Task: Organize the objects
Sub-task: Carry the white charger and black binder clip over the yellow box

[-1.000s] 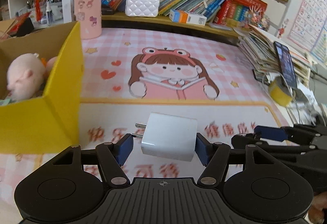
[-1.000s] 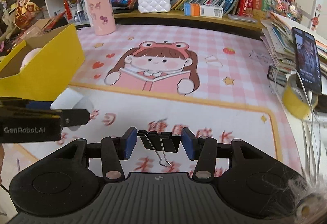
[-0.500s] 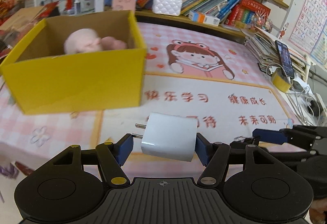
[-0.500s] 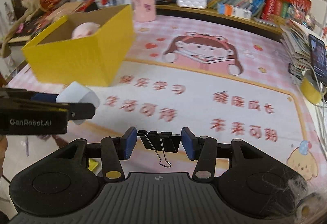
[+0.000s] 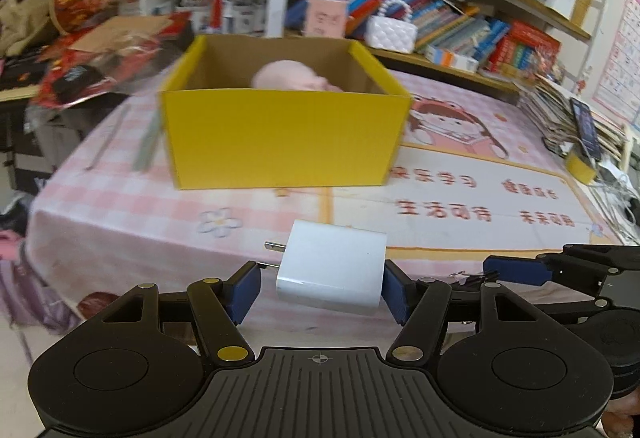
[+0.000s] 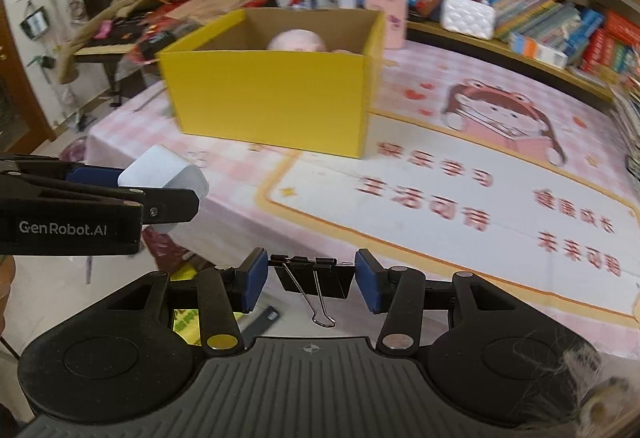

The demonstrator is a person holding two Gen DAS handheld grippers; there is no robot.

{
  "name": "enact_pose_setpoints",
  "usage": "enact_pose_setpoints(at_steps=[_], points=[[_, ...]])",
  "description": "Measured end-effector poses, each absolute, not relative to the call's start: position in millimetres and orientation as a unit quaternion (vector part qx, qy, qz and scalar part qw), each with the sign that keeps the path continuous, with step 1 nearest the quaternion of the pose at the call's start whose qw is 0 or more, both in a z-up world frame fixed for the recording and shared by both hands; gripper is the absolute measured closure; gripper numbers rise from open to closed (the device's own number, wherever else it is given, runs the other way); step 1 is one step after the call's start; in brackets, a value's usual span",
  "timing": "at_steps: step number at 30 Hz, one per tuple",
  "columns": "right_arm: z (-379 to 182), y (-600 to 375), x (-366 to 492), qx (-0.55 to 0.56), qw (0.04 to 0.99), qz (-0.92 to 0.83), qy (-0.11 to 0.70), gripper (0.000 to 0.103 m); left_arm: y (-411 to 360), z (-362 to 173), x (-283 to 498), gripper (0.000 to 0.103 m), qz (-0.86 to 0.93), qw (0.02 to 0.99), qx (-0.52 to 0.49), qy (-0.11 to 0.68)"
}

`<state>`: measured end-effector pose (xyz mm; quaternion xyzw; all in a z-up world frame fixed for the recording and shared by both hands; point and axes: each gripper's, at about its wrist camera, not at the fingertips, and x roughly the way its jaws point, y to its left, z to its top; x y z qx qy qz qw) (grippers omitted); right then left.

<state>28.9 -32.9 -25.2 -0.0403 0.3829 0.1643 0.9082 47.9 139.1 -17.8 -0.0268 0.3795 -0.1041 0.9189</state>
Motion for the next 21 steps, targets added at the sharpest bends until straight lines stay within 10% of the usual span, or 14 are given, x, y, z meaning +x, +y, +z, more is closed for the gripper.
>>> enact_pose_setpoints(at_steps=[21], points=[[15, 22, 54, -0.040, 0.930, 0.170, 0.323, 0.058, 197, 24, 61, 0.039, -0.083, 0.947, -0.064, 0.303]])
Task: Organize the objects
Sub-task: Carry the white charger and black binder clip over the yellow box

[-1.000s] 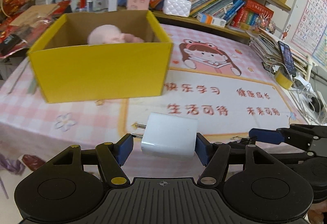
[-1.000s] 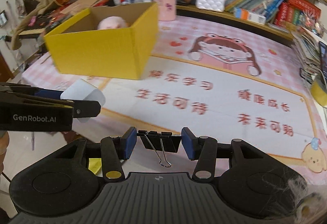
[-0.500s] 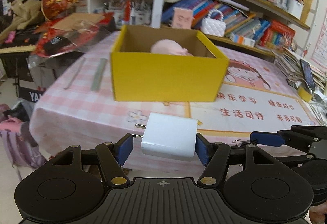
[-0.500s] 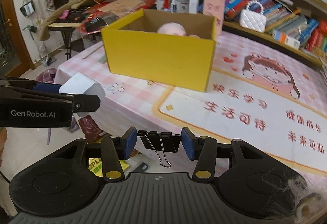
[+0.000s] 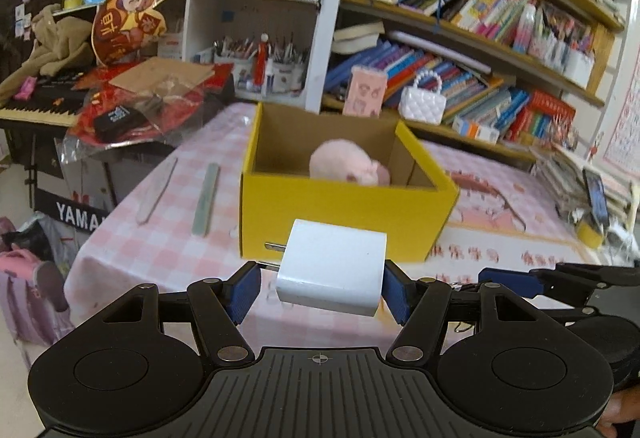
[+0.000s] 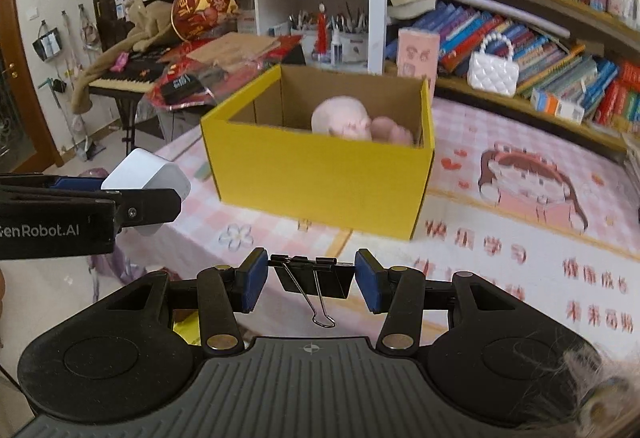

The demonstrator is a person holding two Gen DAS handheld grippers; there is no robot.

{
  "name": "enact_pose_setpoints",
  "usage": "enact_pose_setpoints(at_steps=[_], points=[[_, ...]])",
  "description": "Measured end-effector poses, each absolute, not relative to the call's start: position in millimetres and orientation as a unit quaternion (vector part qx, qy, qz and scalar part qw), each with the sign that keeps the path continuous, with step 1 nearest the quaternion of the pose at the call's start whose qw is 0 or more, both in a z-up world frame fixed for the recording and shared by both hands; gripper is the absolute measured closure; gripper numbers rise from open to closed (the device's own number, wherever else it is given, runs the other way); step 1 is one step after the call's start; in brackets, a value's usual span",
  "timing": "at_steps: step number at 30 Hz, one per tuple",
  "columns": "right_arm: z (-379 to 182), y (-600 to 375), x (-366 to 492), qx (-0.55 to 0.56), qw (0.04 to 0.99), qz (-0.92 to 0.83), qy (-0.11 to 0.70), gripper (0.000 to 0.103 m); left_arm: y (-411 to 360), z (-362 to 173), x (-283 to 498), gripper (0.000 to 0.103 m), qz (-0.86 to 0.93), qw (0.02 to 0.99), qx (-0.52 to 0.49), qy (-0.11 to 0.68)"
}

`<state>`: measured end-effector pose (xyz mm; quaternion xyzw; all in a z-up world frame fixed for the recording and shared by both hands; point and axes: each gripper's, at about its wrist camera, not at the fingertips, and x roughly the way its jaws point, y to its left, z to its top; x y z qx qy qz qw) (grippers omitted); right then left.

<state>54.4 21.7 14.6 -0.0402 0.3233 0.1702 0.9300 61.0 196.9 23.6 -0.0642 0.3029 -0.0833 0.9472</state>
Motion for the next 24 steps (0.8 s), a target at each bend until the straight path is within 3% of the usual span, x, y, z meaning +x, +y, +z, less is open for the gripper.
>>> enact_pose_setpoints(at_steps=[14, 24], points=[[52, 19, 139, -0.036, 0.948, 0.172, 0.264, 0.058, 191, 47, 129, 0.039, -0.059, 0.962, -0.066, 0.257], [46, 13, 200, -0.061, 0.943, 0.189, 0.269, 0.058, 165, 37, 181, 0.039, -0.029, 0.964, -0.029, 0.264]])
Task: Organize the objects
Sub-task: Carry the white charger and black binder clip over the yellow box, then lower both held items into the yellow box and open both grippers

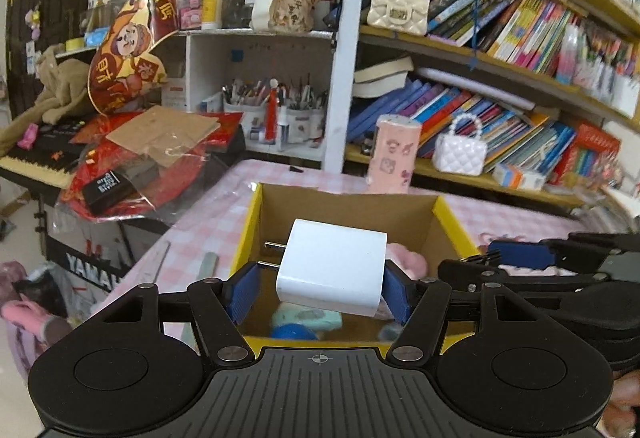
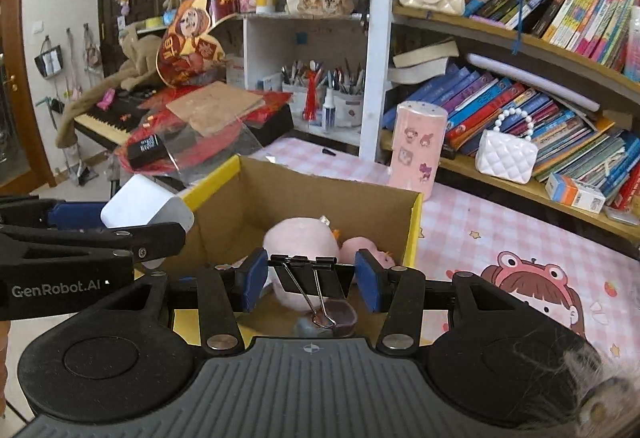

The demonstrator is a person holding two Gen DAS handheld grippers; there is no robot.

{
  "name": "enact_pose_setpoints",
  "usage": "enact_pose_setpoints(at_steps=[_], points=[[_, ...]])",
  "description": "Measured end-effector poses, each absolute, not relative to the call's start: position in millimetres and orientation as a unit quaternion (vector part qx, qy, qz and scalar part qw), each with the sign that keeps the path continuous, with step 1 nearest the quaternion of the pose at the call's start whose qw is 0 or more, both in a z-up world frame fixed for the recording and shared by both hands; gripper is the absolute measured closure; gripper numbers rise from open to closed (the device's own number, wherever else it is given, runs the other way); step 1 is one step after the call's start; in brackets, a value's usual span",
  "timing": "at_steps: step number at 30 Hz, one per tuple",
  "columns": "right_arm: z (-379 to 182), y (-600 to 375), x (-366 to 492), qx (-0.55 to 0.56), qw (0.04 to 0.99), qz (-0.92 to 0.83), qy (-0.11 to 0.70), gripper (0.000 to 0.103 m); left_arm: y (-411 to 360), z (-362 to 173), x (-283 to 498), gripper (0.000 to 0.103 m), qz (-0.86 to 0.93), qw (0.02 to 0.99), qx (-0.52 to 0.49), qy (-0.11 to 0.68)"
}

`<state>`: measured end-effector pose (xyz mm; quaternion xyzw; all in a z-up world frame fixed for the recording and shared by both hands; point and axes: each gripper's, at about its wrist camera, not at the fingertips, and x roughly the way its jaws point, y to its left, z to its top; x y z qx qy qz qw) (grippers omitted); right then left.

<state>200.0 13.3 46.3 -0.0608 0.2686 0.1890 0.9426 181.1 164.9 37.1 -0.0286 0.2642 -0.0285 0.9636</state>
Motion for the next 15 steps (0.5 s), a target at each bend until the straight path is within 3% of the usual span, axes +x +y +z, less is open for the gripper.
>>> enact_pose_setpoints(at_steps=[15], points=[[-1, 30, 257, -0.187, 0.897, 0.254, 0.309, 0.058, 156, -7, 234, 0.038, 0.020, 0.933, 0.007, 0.361]])
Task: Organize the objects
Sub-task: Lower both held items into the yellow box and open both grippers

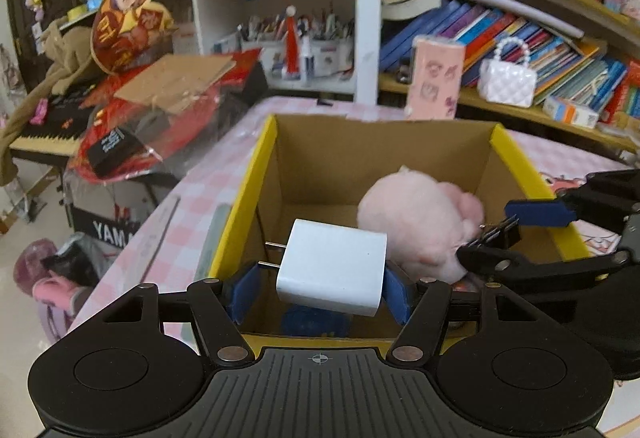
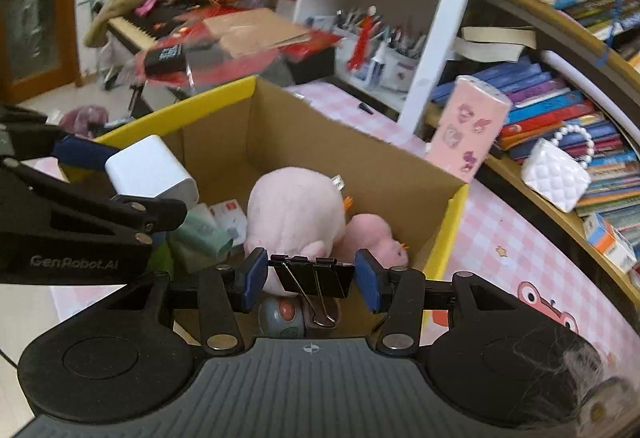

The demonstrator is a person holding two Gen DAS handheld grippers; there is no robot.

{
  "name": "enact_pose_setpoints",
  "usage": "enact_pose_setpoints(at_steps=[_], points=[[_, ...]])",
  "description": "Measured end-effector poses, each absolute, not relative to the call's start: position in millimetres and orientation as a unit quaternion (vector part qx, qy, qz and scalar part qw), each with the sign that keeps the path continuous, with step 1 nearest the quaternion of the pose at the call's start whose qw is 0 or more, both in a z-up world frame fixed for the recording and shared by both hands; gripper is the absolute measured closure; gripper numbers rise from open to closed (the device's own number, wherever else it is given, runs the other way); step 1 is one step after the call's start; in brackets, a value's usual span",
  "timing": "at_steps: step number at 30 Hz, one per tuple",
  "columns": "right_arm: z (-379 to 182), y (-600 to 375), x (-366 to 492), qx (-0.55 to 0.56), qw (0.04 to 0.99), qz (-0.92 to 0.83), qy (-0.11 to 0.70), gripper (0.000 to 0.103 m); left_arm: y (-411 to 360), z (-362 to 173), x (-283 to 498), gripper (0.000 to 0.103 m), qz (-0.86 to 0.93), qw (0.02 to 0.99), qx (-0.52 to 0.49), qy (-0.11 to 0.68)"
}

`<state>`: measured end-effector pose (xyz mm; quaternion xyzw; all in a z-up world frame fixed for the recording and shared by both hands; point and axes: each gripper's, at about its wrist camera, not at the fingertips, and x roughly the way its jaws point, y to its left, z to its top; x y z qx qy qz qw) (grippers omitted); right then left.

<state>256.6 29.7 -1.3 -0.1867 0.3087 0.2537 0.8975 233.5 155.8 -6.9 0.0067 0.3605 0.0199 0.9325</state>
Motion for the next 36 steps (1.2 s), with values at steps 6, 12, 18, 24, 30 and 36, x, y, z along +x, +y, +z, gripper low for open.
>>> enact_pose_setpoints(at_steps=[6, 12, 18, 24, 30, 36], points=[[-9, 28, 273, -0.185, 0.886, 0.261, 0.335, 0.058, 149, -18, 243, 0.038, 0.011, 0.927, 0.035, 0.373], [-15, 23, 278, -0.177, 0.884, 0.255, 0.351, 0.058, 145, -19, 247, 0.038, -0.003, 0.926, 0.044, 0.376], [-15, 24, 278, -0.180, 0.885, 0.246, 0.352, 0.057, 146, -18, 246, 0.038, -0.015, 0.924, 0.034, 0.380], [-2, 13, 259, -0.162, 0.905, 0.221, 0.327, 0.051, 148, -9, 234, 0.026, -0.019, 0.933, 0.018, 0.358], [19, 0, 226, -0.125, 0.934, 0.178, 0.283, 0.042, 152, 13, 205, 0.020, -0.026, 0.954, 0.007, 0.297], [33, -6, 183, -0.081, 0.952, 0.138, 0.260, 0.041, 158, 28, 167, 0.018, -0.038, 0.964, -0.011, 0.264]])
